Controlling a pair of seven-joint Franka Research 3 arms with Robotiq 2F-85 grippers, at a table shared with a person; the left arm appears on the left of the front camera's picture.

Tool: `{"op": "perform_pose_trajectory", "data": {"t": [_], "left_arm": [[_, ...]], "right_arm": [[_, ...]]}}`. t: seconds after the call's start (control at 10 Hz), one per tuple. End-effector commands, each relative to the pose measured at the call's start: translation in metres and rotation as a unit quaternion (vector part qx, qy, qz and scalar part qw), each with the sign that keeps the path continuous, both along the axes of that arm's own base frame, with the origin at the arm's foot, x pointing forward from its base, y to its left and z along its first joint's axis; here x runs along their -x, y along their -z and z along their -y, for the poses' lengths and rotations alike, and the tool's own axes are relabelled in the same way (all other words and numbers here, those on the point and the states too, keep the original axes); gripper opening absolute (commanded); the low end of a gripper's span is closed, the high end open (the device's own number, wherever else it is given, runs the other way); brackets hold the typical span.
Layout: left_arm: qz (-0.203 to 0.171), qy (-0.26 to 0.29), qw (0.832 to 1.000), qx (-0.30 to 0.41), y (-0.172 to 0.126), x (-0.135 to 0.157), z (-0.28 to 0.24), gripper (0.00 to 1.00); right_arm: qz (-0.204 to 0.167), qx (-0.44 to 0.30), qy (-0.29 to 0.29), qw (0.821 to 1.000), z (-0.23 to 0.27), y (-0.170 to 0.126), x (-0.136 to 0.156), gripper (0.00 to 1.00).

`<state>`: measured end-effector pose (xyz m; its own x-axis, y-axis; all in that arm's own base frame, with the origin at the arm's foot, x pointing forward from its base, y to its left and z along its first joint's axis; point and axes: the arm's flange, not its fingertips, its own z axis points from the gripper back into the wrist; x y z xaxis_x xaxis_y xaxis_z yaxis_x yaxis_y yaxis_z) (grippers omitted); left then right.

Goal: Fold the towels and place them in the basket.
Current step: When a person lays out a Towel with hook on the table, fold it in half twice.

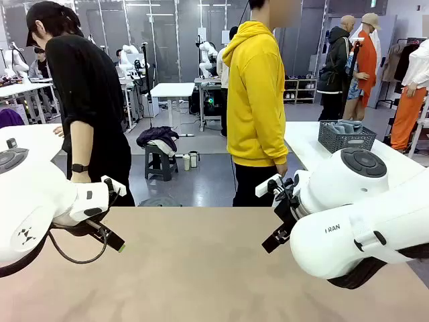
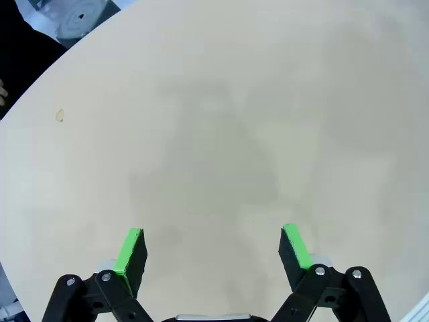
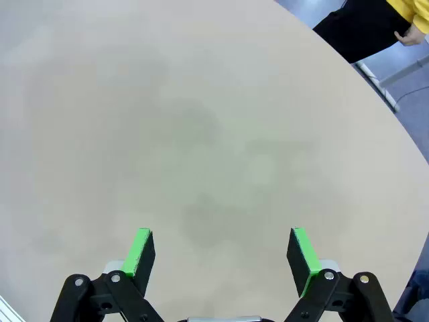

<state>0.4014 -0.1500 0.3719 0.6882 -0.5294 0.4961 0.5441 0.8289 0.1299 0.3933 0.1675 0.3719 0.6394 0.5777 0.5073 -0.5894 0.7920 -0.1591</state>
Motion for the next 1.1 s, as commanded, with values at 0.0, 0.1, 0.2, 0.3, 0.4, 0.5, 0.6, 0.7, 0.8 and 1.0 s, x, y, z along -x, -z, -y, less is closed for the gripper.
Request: {"op": "perform_pose_trajectory", "data": {"t": [0.0, 0.1, 0.2, 0.3, 0.4, 0.5, 0.6, 0.7, 0.8, 1.0], "left_arm": [[0.0, 0.0, 1.0, 0.0, 0.0, 0.0001, 0.0002, 1.0], [0.0, 0.0, 1.0, 0.0, 0.0, 0.0001, 0.0002, 1.0], [0.0, 0.0, 1.0, 0.0, 0.0, 0.0001, 0.0002, 1.0], [0.0, 0.0, 1.0, 0.0, 0.0, 0.0001, 0.0002, 1.0], [0.0, 0.0, 1.0, 0.0, 0.0, 0.0001, 0.0002, 1.0], [0.0, 0.0, 1.0, 0.0, 0.0, 0.0001, 0.0002, 1.0], [0.0, 0.0, 1.0, 0.0, 0.0, 0.0001, 0.0002, 1.0], [0.0, 0.0, 1.0, 0.0, 0.0, 0.0001, 0.0002, 1.0], [0.0, 0.0, 1.0, 0.0, 0.0, 0.0001, 0.0002, 1.0], [0.0, 0.0, 1.0, 0.0, 0.0, 0.0001, 0.0002, 1.0]], "right_arm": [[0.0, 0.0, 0.0, 1.0, 0.0, 0.0, 0.0, 1.0], [0.0, 0.0, 0.0, 1.0, 0.0, 0.0, 0.0, 1.0], [0.0, 0.0, 0.0, 1.0, 0.0, 0.0, 0.0, 1.0], [0.0, 0.0, 0.0, 1.0, 0.0, 0.0, 0.0, 1.0], [0.0, 0.0, 0.0, 1.0, 0.0, 0.0, 0.0, 1.0], [0.0, 0.0, 0.0, 1.0, 0.0, 0.0, 0.0, 1.0], [0.0, 0.0, 0.0, 1.0, 0.0, 0.0, 0.0, 1.0], [0.0, 0.0, 0.0, 1.0, 0.0, 0.0, 0.0, 1.0], [0.0, 0.0, 0.0, 1.0, 0.0, 0.0, 0.0, 1.0], [0.0, 0.0, 0.0, 1.0, 0.0, 0.0, 0.0, 1.0]]}}
